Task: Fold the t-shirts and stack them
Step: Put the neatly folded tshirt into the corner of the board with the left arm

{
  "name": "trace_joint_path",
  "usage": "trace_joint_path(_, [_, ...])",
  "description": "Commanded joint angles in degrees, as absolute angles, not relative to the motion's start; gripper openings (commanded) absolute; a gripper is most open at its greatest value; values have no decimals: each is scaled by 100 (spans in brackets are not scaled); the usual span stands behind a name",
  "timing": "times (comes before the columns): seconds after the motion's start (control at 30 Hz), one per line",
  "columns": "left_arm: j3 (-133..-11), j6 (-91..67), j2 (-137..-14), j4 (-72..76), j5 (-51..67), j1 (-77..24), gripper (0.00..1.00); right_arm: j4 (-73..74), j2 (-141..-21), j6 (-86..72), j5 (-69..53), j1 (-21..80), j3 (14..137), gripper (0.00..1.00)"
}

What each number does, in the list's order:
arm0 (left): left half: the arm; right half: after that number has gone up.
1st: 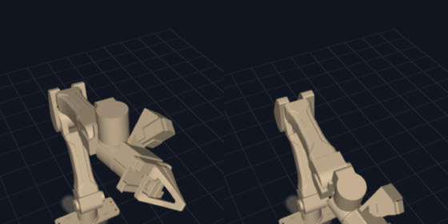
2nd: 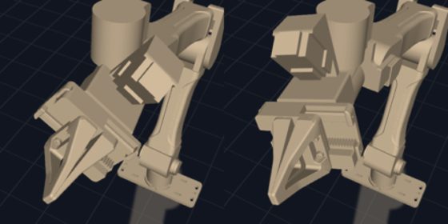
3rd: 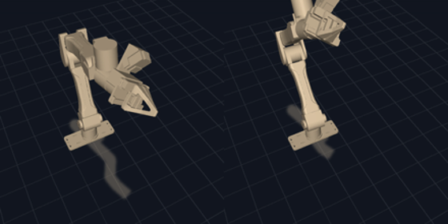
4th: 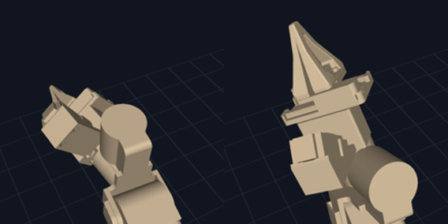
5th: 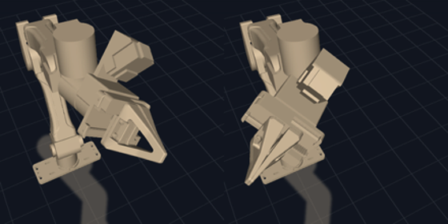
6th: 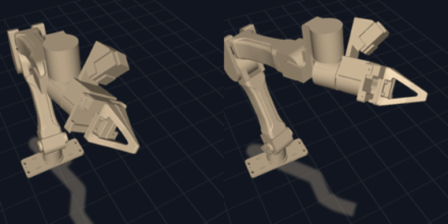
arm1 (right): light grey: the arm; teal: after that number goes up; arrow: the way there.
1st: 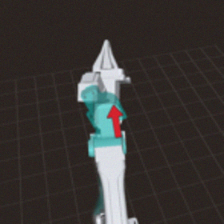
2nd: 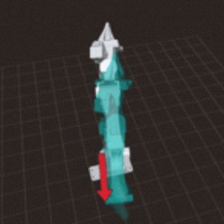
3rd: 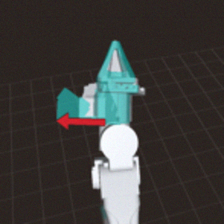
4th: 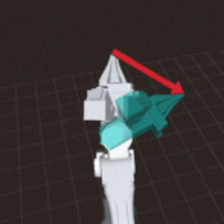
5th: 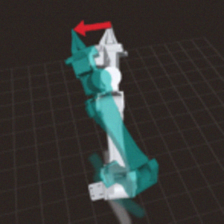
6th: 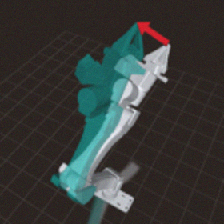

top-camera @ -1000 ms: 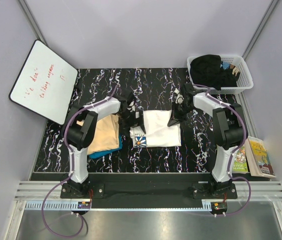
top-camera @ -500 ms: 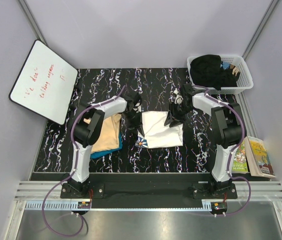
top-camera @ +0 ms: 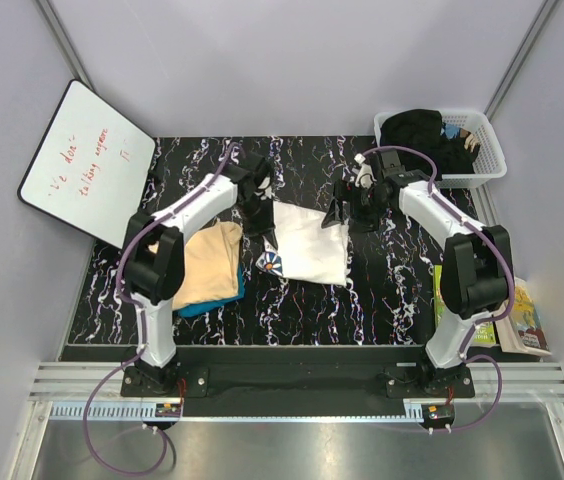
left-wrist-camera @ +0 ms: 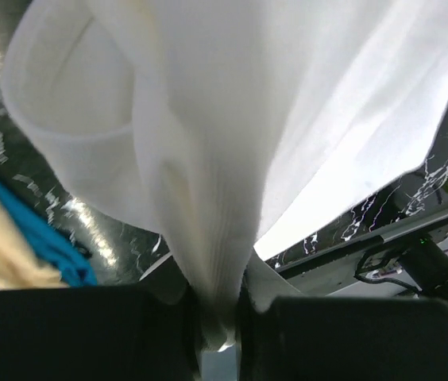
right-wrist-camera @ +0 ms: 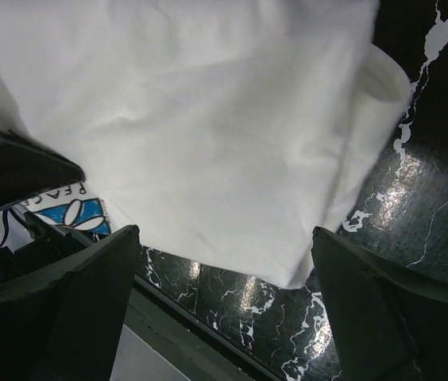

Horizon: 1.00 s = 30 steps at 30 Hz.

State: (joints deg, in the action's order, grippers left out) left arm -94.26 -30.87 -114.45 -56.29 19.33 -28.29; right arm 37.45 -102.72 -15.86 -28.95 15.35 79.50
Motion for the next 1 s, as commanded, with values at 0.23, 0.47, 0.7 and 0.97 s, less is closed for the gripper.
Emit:
trace_joint_path(0.23, [-9352, -2611, -10231, -6820, 1090, -2102, 0, 3630, -10142, -1494, -2725, 1521, 8060, 97])
trace_joint_path(0.47, [-8869, -2558, -9573, -7198, 879, -1530, 0, 3630, -10221, -1468, -2821, 1521, 8016, 98])
trace_joint_path(0.7, [-8692, -2400, -9035, -7461, 677, -766, 0, 3630, -10239, -1476, -2909, 1520, 7937, 99])
trace_joint_path(0.97, [-8614, -2232, -8719, -7761, 580, -159, 0, 3630, -10239, -1468, -2892, 1521, 7884, 100])
